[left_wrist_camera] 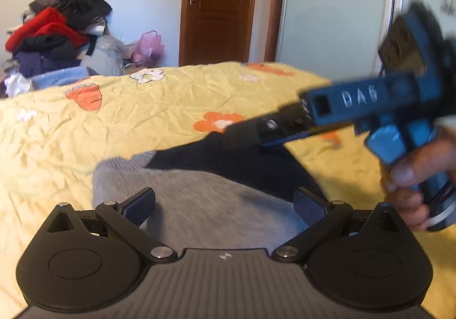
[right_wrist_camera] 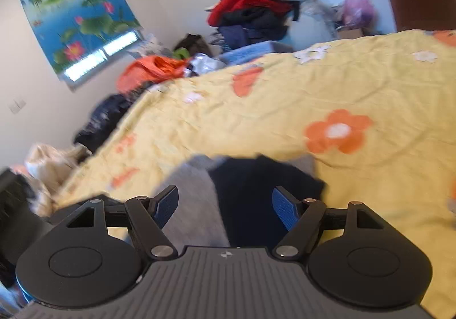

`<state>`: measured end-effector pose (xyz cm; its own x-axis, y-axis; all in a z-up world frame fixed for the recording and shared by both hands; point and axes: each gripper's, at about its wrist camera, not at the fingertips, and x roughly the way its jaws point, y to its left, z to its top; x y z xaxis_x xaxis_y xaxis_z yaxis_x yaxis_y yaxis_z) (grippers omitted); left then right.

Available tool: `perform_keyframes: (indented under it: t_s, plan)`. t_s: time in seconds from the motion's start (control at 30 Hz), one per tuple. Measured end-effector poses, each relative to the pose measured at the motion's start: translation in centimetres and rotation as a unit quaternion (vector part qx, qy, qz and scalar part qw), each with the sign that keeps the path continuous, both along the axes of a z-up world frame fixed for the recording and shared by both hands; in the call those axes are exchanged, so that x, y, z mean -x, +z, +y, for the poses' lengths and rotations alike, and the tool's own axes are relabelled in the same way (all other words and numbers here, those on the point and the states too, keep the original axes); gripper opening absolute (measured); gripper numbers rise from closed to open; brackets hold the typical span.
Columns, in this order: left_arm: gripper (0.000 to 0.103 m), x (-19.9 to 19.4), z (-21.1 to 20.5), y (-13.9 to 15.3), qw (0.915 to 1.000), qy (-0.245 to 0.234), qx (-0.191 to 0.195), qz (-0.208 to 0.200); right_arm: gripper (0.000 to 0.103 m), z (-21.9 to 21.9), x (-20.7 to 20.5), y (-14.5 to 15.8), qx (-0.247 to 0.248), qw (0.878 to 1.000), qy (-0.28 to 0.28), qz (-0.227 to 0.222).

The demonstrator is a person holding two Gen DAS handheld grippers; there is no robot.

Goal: Fold small clothes

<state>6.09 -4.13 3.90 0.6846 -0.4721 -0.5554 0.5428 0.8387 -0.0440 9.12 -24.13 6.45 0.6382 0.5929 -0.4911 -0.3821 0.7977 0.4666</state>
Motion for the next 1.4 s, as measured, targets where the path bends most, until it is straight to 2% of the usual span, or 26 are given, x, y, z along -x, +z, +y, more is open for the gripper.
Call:
perform_keyframes:
  t_s: [0.07, 0.1, 0.13, 0.2, 0.27, 0.33, 0.4, 0.5, 0.6, 0.7, 0.73, 0.8, 0.83, 0.9, 0.93, 1.0, 1.07, 1.13, 1.2, 1.27, 1.33, 1.4]
  plan:
    - [0.103, -1.1, -0.4, -0.7, 0.9998, 0.003, -0.017, 0.012, 0.073, 0.6, -1.8, -0.7, -0.008, 1.000, 0.008, 0.027]
    - [0.103, -1.5, -0.4, -1.1, 0.9994, 0.004, -0.029, 0.019, 0.071, 0.8, -2.5, -1.1, 0.003, 0.999, 0.000, 0.034]
    - [0.103, -1.7, -0.4, -1.6, 0.9990, 0.007, -0.038, 0.022, 0.071, 1.1, -3.2, -1.7, 0.033, 0.998, -0.015, 0.046]
    - [0.103, -1.5, -0.2, -2.3, 0.9989, -0.003, -0.046, 0.008, 0.056, 1.6, -3.9, -3.4, 0.109, 0.991, -0.044, 0.056]
    - [0.103, -1.6, 0.0, -2.8, 0.9991, -0.001, -0.041, 0.003, 0.057, 1.4, -3.5, -4.3, 0.104, 0.993, -0.044, 0.033]
    - [0.103, -2.0, 0.2, -2.7, 0.9994, 0.006, -0.034, 0.006, 0.057, 1.8, -3.7, -4.0, 0.127, 0.990, -0.041, 0.040]
    - [0.103, -1.9, 0.2, -2.0, 0.9989, 0.018, -0.041, 0.012, 0.055, 1.4, -3.7, -3.3, 0.115, 0.991, -0.046, 0.050]
    - [0.103, 0.8, 1.2, 0.2, 0.9996, 0.017, -0.014, 0.017, 0.054, -0.1, -0.7, -0.8, 0.101, 0.994, -0.045, 0.013]
    - [0.103, 4.8, 2.8, 1.2, 0.9994, 0.009, 0.012, 0.033, 0.054, -0.9, 4.6, 1.1, 0.155, 0.986, -0.032, -0.052]
    - [0.103, 8.2, 4.4, 0.7, 0.9971, -0.006, 0.046, 0.059, 0.054, -1.3, 9.9, 1.0, 0.211, 0.974, -0.024, -0.079]
    - [0.103, 9.3, 4.9, 0.5, 0.9961, -0.013, 0.057, 0.066, 0.054, -1.6, 11.5, 0.8, 0.206, 0.975, -0.022, -0.080]
    - [0.103, 10.9, 6.1, 0.2, 0.9943, -0.001, 0.073, 0.078, 0.054, -2.7, 13.9, 0.4, 0.157, 0.986, -0.024, -0.051]
    - [0.103, 11.7, 7.2, 0.2, 0.9925, 0.011, 0.094, 0.078, 0.055, -3.0, 15.2, 0.2, 0.138, 0.989, -0.021, -0.046]
    - [0.103, 12.6, 10.2, 0.1, 0.9821, 0.044, 0.155, 0.097, 0.063, -3.2, 17.8, 0.1, 0.108, 0.993, -0.029, -0.048]
    - [0.103, 12.8, 11.5, -0.1, 0.9765, 0.057, 0.175, 0.112, 0.063, -3.1, 18.8, 0.1, 0.088, 0.995, -0.020, -0.048]
    - [0.103, 13.3, 13.3, -0.4, 0.9696, 0.070, 0.192, 0.134, 0.065, -2.4, 20.3, 0.0, 0.074, 0.996, -0.015, -0.057]
    - [0.103, 13.9, 14.1, -0.2, 0.9691, 0.074, 0.192, 0.135, 0.066, -1.8, 20.8, -0.5, 0.078, 0.995, -0.014, -0.059]
    - [0.103, 14.3, 13.9, 0.2, 0.9698, 0.059, 0.197, 0.132, 0.066, -1.8, 20.7, -1.2, 0.090, 0.994, -0.025, -0.060]
    - [0.103, 14.5, 12.8, 0.7, 0.9755, 0.044, 0.183, 0.113, 0.067, -1.9, 20.2, -1.6, 0.100, 0.992, -0.036, -0.062]
    - [0.103, 14.7, 11.1, 0.7, 0.9784, 0.024, 0.183, 0.094, 0.067, -1.7, 20.4, -1.4, 0.092, 0.992, -0.018, -0.078]
    - [0.103, 14.2, 9.1, 0.3, 0.9793, 0.001, 0.180, 0.093, 0.067, -0.9, 20.8, -0.9, 0.086, 0.991, 0.011, -0.100]
    - [0.103, 13.8, 7.4, -0.7, 0.9833, -0.008, 0.151, 0.102, 0.065, 0.3, 21.4, -0.6, 0.088, 0.989, 0.048, -0.104]
